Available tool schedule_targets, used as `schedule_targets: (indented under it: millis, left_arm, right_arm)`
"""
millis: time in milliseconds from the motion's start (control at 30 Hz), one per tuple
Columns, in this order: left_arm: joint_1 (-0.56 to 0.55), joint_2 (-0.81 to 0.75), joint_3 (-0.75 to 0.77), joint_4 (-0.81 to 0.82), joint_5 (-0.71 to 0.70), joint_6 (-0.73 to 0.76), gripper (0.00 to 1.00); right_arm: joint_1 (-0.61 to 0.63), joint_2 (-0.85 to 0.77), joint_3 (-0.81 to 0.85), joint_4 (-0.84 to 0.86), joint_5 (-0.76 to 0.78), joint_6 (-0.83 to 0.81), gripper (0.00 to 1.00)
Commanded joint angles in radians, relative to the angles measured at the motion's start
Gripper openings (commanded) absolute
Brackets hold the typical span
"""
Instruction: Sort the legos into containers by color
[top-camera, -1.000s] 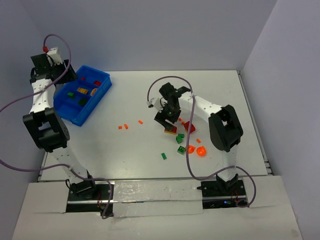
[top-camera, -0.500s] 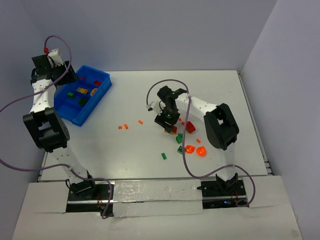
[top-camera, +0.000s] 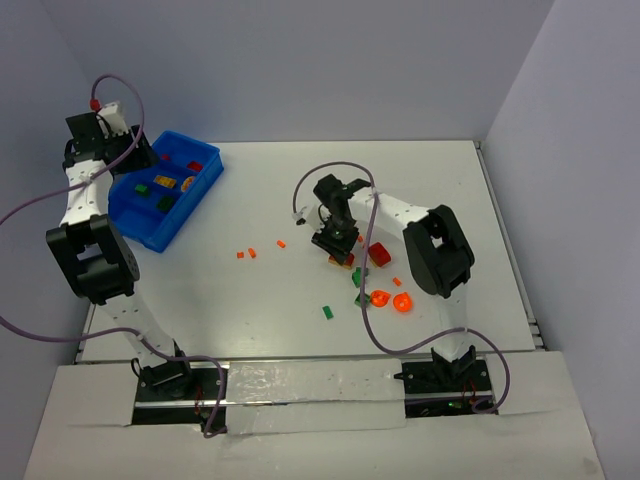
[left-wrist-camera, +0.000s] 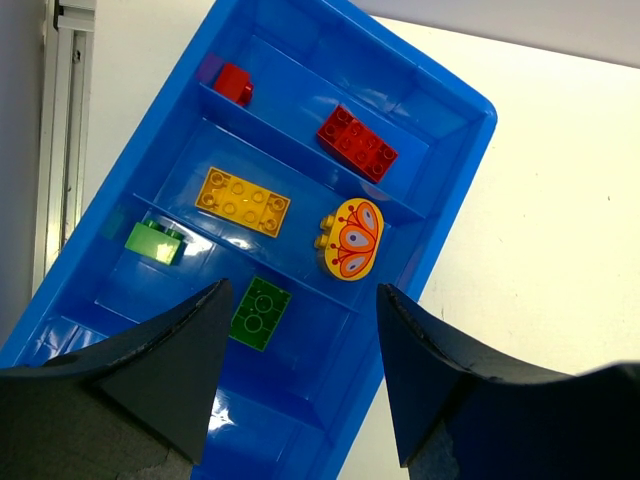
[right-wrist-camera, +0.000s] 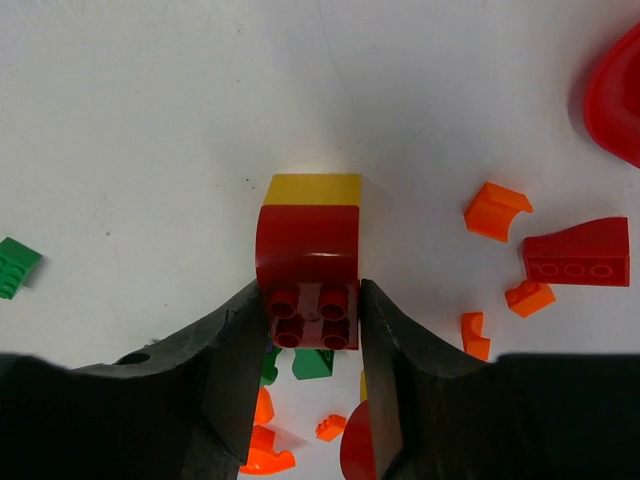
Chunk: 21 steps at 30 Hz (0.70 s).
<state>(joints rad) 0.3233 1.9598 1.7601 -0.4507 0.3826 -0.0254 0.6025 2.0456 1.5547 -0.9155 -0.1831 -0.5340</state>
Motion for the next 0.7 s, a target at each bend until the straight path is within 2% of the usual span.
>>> schedule_targets:
  millis: [0, 100, 133, 200, 267, 333, 500, 600, 667]
  left_arm:
    - [0.002, -0.059, -0.002, 0.021, 0.039, -0.002, 0.68]
    - [0.003, -0.061, -0.003, 0.01, 0.139, 0.006, 0.66]
    - [0.002, -0.066, -0.007, 0.009, 0.202, 0.009, 0.66]
    - [0.0, -0.078, -0.026, 0.01, 0.297, 0.021, 0.67]
    - [-0.007, -0.1, -0.055, 0.016, 0.56, 0.05, 0.68]
    - [-0.023, -0.118, -0.07, -0.016, 0.699, 0.088, 0.69]
    - [-0.129, -0.138, -0.067, -0.193, 0.823, 0.218, 0.72]
    - [-0.186, -0.147, -0.058, -0.23, 0.877, 0.21, 0.76]
    - [-0.222, -0.157, -0.054, -0.217, 0.903, 0.186, 0.82]
  right_arm:
    - [0.01, 0.003, 0.027, -0.007, 0.019, -0.012, 0.31]
    - [0.0, -0.021, 0.054, -0.005, -0.005, -0.016, 0.04]
    - [-0.01, -0.035, 0.073, -0.005, -0.057, -0.012, 0.01]
    - [-0.029, -0.048, 0.123, -0.005, -0.118, -0.005, 0.0]
    - [-0.088, -0.074, 0.218, -0.006, -0.264, 0.018, 0.0]
    - [-0.134, -0.072, 0.333, 0.002, -0.419, 0.058, 0.0]
    - [-0.162, -0.032, 0.538, 0.084, -0.654, 0.197, 0.0]
    - [-0.158, -0.036, 0.543, 0.191, -0.74, 0.304, 0.0]
    - [-0.153, -0.049, 0.523, 0.274, -0.782, 0.363, 0.0]
